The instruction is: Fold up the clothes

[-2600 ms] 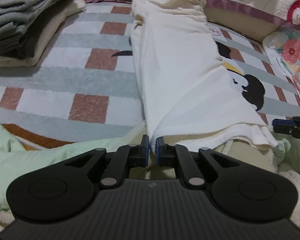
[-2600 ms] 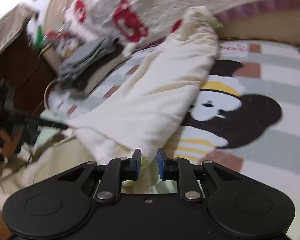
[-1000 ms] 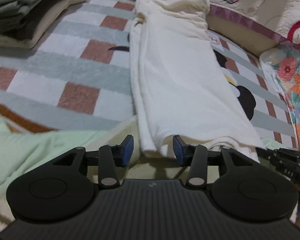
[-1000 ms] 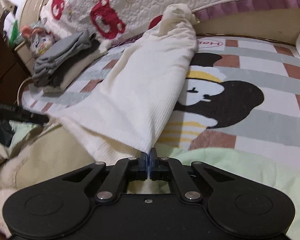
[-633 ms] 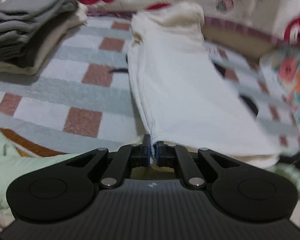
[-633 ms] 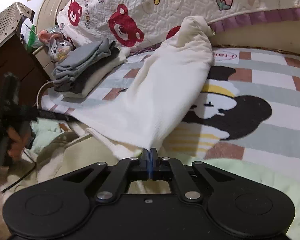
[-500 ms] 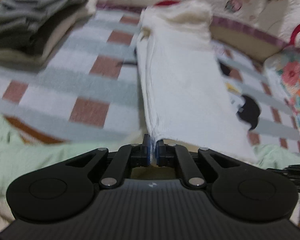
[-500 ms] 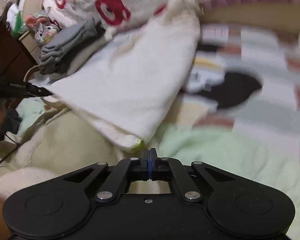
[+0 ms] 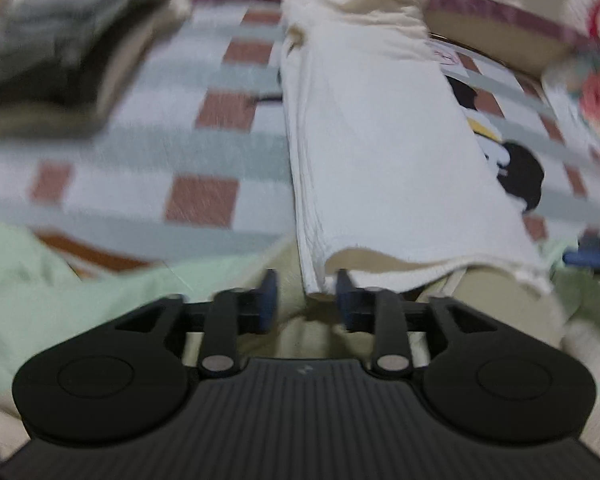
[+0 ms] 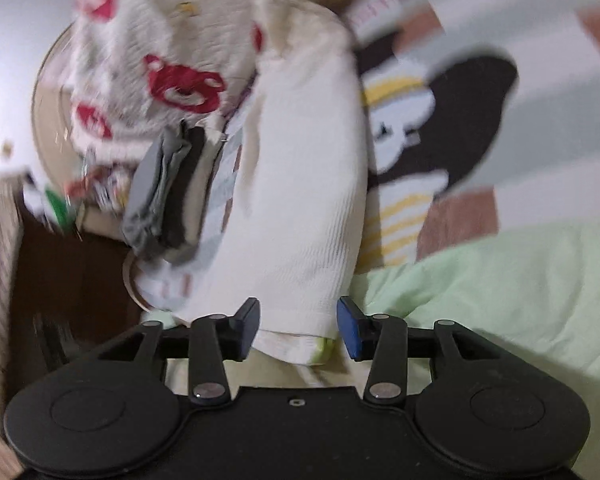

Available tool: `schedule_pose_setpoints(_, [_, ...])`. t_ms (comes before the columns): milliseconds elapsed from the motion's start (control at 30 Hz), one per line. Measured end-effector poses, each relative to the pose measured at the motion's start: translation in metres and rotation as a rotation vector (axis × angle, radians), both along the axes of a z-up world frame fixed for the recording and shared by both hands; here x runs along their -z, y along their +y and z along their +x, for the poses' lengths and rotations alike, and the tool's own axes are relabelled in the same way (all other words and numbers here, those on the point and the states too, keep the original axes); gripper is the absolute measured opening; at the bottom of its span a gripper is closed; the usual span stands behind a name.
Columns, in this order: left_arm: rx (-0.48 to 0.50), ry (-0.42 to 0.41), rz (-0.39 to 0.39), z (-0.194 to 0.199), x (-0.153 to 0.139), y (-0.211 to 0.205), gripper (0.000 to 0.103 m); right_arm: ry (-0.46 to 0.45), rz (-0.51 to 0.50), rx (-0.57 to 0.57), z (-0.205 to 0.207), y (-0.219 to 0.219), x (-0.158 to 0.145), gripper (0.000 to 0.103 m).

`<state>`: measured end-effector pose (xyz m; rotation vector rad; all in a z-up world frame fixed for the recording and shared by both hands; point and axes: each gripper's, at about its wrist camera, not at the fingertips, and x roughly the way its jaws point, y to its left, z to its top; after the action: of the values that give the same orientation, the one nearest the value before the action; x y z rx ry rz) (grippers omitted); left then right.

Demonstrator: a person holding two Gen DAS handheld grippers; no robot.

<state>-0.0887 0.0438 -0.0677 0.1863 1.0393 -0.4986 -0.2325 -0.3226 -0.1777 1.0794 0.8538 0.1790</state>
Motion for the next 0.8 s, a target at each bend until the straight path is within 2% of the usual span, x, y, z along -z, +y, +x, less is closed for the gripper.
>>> schedule_pose_setpoints(100, [0.054, -0.078, 0.029, -0.011, -0.011, -0.004, 0.039, 0.098, 0.023, 0.010, 0.011, 0.006, 0.015, 0.052])
schedule_pose_setpoints(200, [0.078, -0.122, 0.020, -0.016, -0.021, -0.005, 0.039, 0.142, 0.054, 0.012, 0.017, 0.013, 0.028, 0.053])
schedule_pose_setpoints(300, [0.095, -0.150, -0.017, -0.017, -0.031, -0.004, 0.040, 0.148, 0.146, 0.044, 0.021, 0.013, 0.037, 0.068])
schedule_pose_setpoints(500, [0.133, -0.174, -0.032, -0.016, -0.036, -0.013, 0.041, 0.137, 0.168, 0.048, 0.042, 0.015, 0.047, 0.071])
schedule_pose_setpoints(533, [0.141, -0.177, -0.029, -0.015, -0.035, -0.015, 0.041, 0.128, 0.172, 0.039, 0.046, 0.015, 0.048, 0.067])
schedule_pose_setpoints(567, [0.154, -0.187, -0.023, -0.017, -0.034, -0.018, 0.041, 0.107, 0.156, 0.017, 0.048, 0.017, 0.045, 0.053])
schedule_pose_setpoints(600, [0.168, -0.196, -0.018, -0.018, -0.034, -0.020, 0.041, 0.086, 0.141, -0.006, 0.050, 0.018, 0.042, 0.046])
schedule_pose_setpoints(633, [0.179, -0.198, -0.021, -0.019, -0.034, -0.020, 0.041, 0.064, 0.126, -0.028, 0.052, 0.019, 0.038, 0.033])
schedule_pose_setpoints(667, [0.184, -0.191, -0.039, -0.020, -0.034, -0.020, 0.041, 0.038, 0.102, -0.048, 0.054, 0.020, 0.034, 0.016])
schedule_pose_setpoints(700, [0.183, -0.183, -0.059, -0.020, -0.034, -0.018, 0.041, -0.002, 0.057, -0.065, 0.055, 0.020, 0.026, 0.013])
schedule_pose_setpoints(800, [0.191, -0.178, -0.106, -0.020, -0.036, -0.018, 0.042, -0.112, -0.062, -0.111, 0.059, 0.020, 0.002, 0.013])
